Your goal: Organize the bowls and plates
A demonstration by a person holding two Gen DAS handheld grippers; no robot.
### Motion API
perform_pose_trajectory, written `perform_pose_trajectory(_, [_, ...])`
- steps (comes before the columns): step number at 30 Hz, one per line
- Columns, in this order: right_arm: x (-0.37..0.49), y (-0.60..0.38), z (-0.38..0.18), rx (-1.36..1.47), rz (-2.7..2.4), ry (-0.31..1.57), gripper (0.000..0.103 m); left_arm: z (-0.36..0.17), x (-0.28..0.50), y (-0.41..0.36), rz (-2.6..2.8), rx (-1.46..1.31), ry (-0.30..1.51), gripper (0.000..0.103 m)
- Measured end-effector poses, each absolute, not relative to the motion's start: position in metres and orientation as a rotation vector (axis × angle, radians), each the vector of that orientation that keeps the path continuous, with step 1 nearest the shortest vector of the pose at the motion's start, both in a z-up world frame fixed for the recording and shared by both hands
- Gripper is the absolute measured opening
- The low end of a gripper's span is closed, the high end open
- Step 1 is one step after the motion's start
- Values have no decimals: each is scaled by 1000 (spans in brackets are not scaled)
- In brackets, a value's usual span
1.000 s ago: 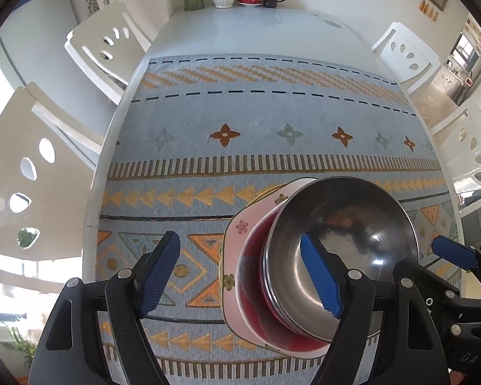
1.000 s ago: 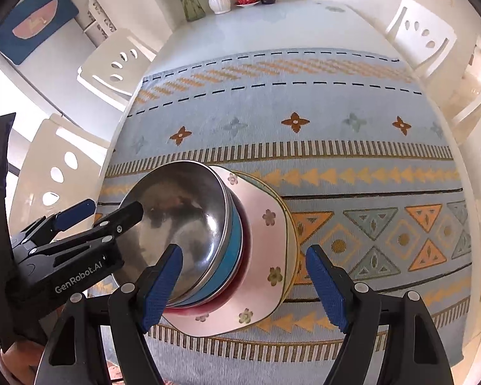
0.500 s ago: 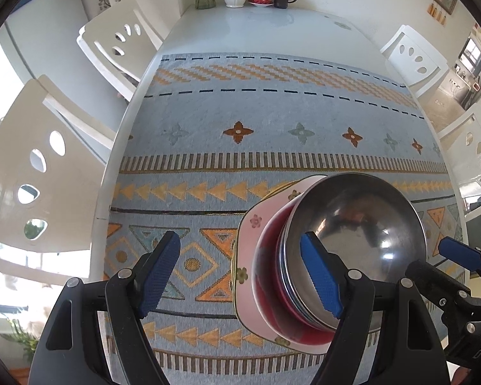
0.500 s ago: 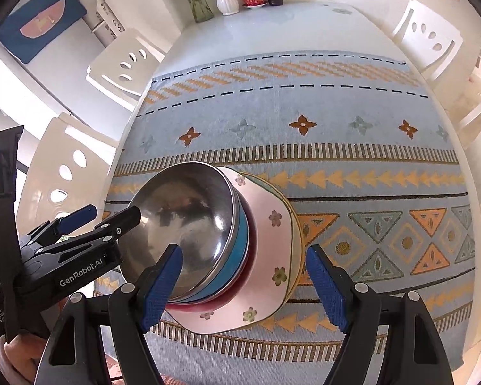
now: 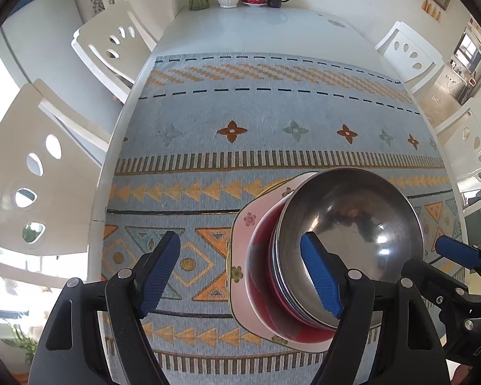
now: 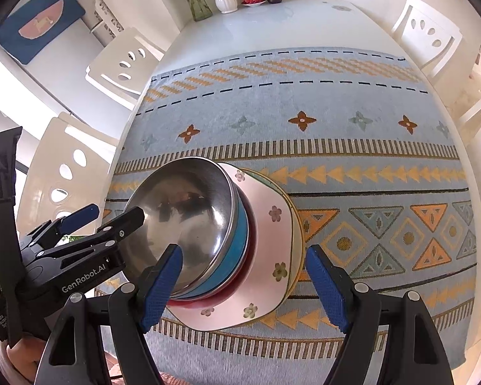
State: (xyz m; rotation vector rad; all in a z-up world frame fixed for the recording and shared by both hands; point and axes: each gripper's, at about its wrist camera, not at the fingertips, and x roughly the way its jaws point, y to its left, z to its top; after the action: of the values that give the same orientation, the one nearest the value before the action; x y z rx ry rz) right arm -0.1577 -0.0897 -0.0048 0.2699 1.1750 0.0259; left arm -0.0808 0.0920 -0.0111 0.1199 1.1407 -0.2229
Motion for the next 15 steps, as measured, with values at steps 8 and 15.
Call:
perform_pose_trajectory(8, [-157,-88,-5,258,33,1176,77,-10,-80,93,-221,117,1138,76])
perform_pose_trajectory(15, [-157,-88,-5,257,30,1173,77,-10,-79,93,-225,117,1137,76])
